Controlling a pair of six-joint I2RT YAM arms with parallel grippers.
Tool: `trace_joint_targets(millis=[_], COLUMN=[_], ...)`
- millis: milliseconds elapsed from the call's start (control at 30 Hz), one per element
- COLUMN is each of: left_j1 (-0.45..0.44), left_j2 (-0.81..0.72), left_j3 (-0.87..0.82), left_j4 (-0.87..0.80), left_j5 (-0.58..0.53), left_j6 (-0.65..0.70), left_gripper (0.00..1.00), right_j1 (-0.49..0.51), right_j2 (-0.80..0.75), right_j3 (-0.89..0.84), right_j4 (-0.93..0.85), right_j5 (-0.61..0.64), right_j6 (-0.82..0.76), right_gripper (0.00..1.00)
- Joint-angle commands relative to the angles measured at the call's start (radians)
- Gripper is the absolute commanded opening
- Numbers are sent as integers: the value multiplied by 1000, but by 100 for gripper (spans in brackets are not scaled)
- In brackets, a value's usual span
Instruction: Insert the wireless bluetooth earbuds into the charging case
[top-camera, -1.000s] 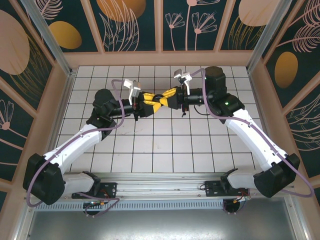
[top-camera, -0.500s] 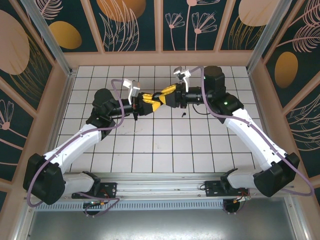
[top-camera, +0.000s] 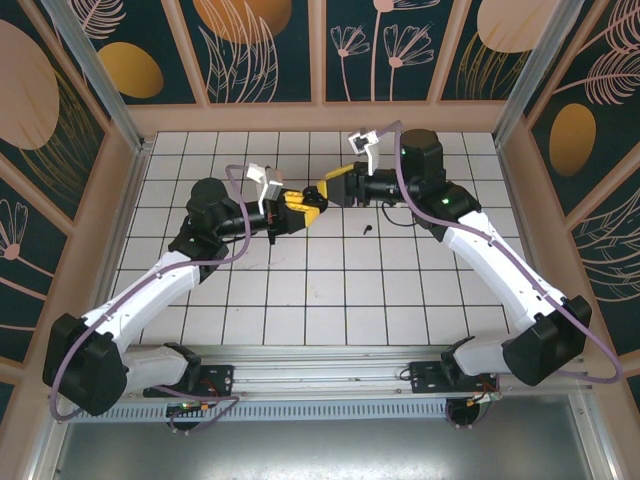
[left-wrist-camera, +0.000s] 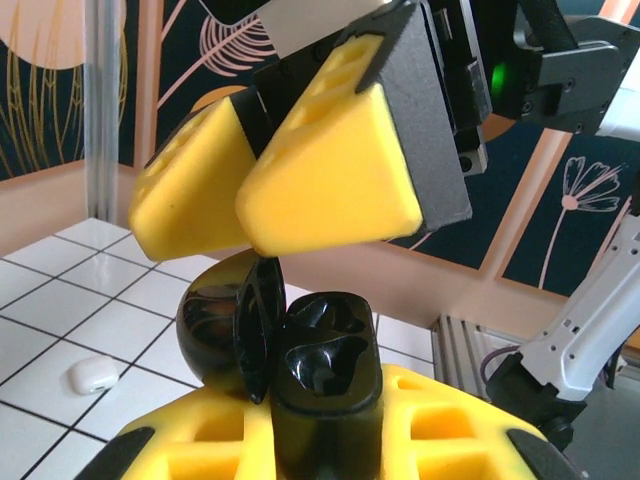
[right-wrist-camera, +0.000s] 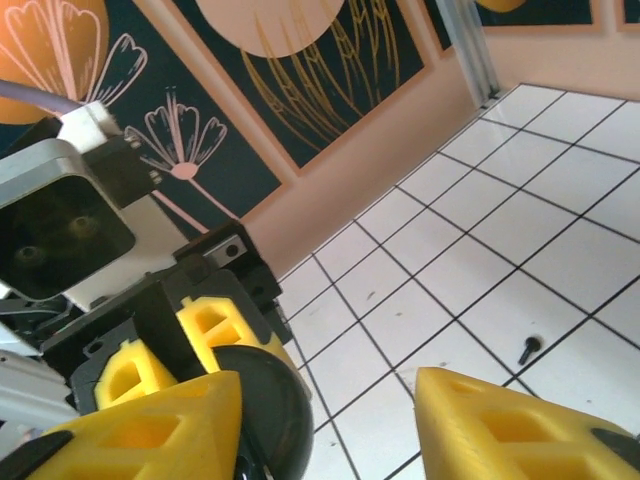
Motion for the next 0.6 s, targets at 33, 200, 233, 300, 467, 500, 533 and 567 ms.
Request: trace_joint_targets(millis=[33, 200, 233, 300, 467, 500, 533, 567], left_j1=[-5, -5, -5, -5, -4, -4, -4, -4], left_j2=[-32, -43, -44, -48, -53, -51, -48, -46], left_j3=[-29, -56, -60, -70, -103, -105, -109, -112], left_j4=[-22, -21, -23, -26, -28, -29, -31, -32], left_j5=[-71, -130, -137, -153, -190, -193, -195, -195], left_j6=[64, 73, 76, 81, 86, 87, 87, 87], left_gripper=[0, 0, 0, 0, 0, 0, 0, 0], right_j1=[-37, -127, -144, -174, -256, -274, -290, -305], right_j2=[-26, -34, -39, -50, -39, -27, -8, 18], right_j3=[31, 23, 5, -43, -240, -277, -316, -346], right_j4=[-19, -73, -80, -91, -105, -101, -96, -91], right_j5=[97, 93, 103, 141, 217, 215, 215, 214], right_j6=[128, 197, 206, 227, 281, 290, 298, 305], right_gripper=[53, 53, 53, 53, 48, 46, 44, 41])
